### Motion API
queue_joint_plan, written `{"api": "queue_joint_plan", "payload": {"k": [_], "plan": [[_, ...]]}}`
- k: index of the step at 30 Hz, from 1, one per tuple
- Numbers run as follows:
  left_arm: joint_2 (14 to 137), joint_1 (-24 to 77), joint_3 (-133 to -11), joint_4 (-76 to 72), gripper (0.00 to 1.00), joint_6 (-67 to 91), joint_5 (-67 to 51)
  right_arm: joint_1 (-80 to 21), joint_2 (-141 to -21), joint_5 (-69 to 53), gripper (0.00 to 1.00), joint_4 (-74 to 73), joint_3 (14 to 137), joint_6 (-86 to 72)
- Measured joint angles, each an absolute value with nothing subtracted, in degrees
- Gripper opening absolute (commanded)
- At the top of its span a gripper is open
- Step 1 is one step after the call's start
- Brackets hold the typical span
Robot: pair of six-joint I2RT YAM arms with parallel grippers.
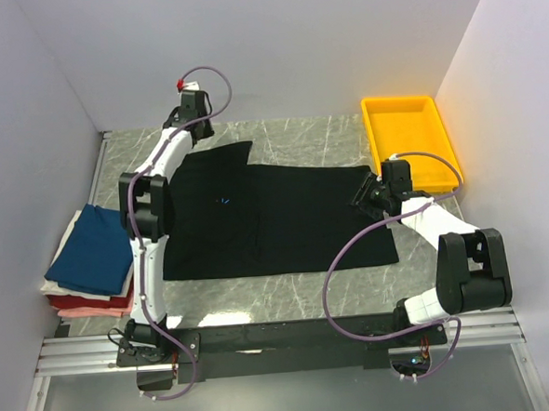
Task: Fold and stack the t-shirts
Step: Fold the tshirt
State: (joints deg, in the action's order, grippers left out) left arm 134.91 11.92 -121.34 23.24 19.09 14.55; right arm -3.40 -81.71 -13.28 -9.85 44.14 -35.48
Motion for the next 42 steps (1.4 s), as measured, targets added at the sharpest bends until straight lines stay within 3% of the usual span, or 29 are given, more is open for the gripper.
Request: {"api": "queue_joint_plan", "payload": {"k": [4, 6, 15, 18, 22, 24, 30, 37, 42], "plan": [[137.27, 12.05, -124.9, 25.15, 0.7, 18.52, 13.34, -3.4, -81.71, -13.39, 0.48, -9.82, 44.14, -35.48], [139.57, 12.36, -127.35, 26.0, 0.75, 17.87, 12.97, -3.4, -81.71, -13.54, 0.48, -9.82, 44.14, -35.48], [147.26, 14.85, -130.52, 30.09, 0.69, 17.04, 11.86, -3.4, -81.71, -14.15, 0.48, -9.72, 44.14, -35.51], [147.5, 15.16, -131.0, 30.13, 0.62, 17.04, 11.75, -3.4, -81.73, -14.52, 0.48, -9.47, 44.14, -35.51], [147.61, 15.18, -131.02, 30.41, 0.32, 17.1, 12.32, -3.4, -82.02, -14.76, 0.48, -9.17, 44.14, -35.53], [147.61, 15.11, -130.78, 30.11, 0.22, 17.26, 12.93, -3.4, -82.17, -14.83, 0.48, -9.02, 44.14, -35.53], [145.73, 15.18, -126.89, 27.03, 0.02, 17.41, 14.17, -3.4, -82.43, -14.92, 0.48, -8.95, 44.14, -35.53], [141.34, 15.59, -121.49, 24.62, 0.0, 17.67, 15.16, -3.42, -83.64, -13.8, 0.49, -9.58, 46.11, -35.57], [136.9, 16.14, -117.54, 21.93, 0.0, 17.65, 16.4, -4.32, -91.79, -9.63, 0.49, -11.42, 57.17, -34.76]]}}
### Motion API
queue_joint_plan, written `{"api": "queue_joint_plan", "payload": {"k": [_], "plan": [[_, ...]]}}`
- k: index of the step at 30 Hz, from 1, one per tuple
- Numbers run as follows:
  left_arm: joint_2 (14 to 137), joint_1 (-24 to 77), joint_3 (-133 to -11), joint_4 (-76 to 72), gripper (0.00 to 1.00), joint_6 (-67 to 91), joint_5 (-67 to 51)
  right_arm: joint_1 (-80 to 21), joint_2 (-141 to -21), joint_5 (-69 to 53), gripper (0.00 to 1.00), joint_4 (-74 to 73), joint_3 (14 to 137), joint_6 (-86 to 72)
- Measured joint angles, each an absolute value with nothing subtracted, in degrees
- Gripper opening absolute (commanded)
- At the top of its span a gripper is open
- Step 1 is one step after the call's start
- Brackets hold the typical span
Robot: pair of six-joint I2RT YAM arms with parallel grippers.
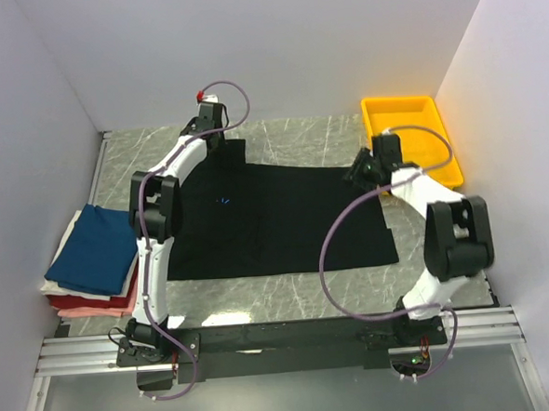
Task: Fold and stack the t-shirts
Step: Fold the tshirt
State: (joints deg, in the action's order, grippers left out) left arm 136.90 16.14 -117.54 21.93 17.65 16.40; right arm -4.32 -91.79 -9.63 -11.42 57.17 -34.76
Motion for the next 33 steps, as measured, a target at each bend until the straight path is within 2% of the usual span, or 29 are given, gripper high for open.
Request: {"api": "queue_joint_plan", "payload": {"k": [8, 14, 27, 33], "plan": [[134.69, 16.32, -114.72, 19.42, 0.0, 17.65, 16.64, -6.26, -109.69, 1.93, 0.49, -19.44, 80.27, -31.55], [134.69, 16.34, -114.32, 19.18, 0.0, 17.56, 16.64, -6.5, -117.62, 9.41, 0.49, -27.11, 92.68, -30.76], [134.69, 16.34, -114.32, 19.09, 0.0, 17.45, 16.56, -6.5, -127.15, 13.82, 0.49, -35.16, 100.4, -31.51], [134.67, 16.34, -114.32, 19.11, 0.0, 17.45, 16.56, -6.5, -127.85, 14.5, 0.49, -35.59, 101.54, -32.16]]}}
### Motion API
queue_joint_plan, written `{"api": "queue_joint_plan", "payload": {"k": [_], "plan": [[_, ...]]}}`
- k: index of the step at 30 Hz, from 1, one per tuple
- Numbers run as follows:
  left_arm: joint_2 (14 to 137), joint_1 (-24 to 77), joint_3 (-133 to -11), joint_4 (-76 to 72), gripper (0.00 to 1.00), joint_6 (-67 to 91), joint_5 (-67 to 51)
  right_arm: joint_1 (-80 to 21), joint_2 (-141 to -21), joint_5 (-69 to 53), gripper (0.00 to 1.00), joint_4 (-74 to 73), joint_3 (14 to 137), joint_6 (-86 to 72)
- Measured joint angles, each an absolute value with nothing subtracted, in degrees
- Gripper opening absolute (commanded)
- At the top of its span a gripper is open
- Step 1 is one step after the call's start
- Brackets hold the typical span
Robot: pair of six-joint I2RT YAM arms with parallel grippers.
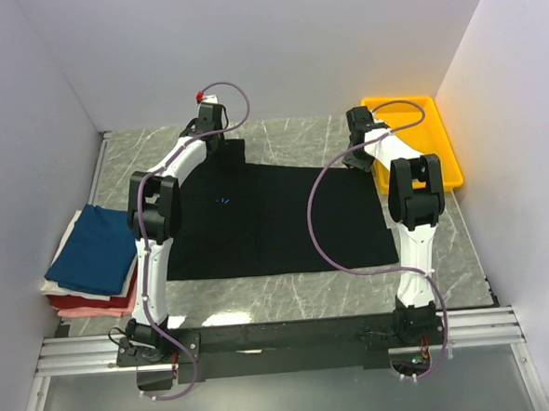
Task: Fold and stack the t-shirts
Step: Fold the tshirt
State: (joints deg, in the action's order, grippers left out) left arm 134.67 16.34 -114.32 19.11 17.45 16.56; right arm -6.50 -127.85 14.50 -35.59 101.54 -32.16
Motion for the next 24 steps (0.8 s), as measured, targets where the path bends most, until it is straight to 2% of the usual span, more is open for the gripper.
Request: {"api": "queue_joint_plan", "payload": {"k": [10, 15, 16, 18, 19, 22, 24], "plan": [[134.34, 16.34, -113.97, 19.11, 0.0, 17.45, 16.56, -6.44, -127.85, 15.29, 0.47, -35.53, 101.58, -33.36], [134.23, 16.34, -113.78, 19.11, 0.0, 17.65, 16.6, -6.39, -127.85, 15.33, 0.28, -35.66, 101.69, -33.47], [133.97, 16.32, -113.49, 19.14, 0.0, 17.69, 16.62, -6.39, -127.85, 15.35, 0.21, -35.66, 101.69, -33.5], [133.53, 16.32, -112.99, 19.09, 0.0, 17.74, 16.69, -6.37, -127.85, 15.4, 0.14, -35.68, 101.69, -33.47], [133.12, 16.32, -112.6, 19.14, 0.0, 17.8, 16.73, -6.37, -127.85, 15.4, 0.07, -35.68, 101.69, -33.54], [131.41, 16.34, -111.35, 19.11, 0.0, 18.04, 16.95, -6.35, -127.85, 15.4, 0.0, -35.68, 101.69, -33.56], [129.78, 16.34, -110.45, 19.14, 0.0, 18.28, 17.1, -6.35, -127.72, 15.4, 0.0, -35.68, 101.67, -33.56]]}}
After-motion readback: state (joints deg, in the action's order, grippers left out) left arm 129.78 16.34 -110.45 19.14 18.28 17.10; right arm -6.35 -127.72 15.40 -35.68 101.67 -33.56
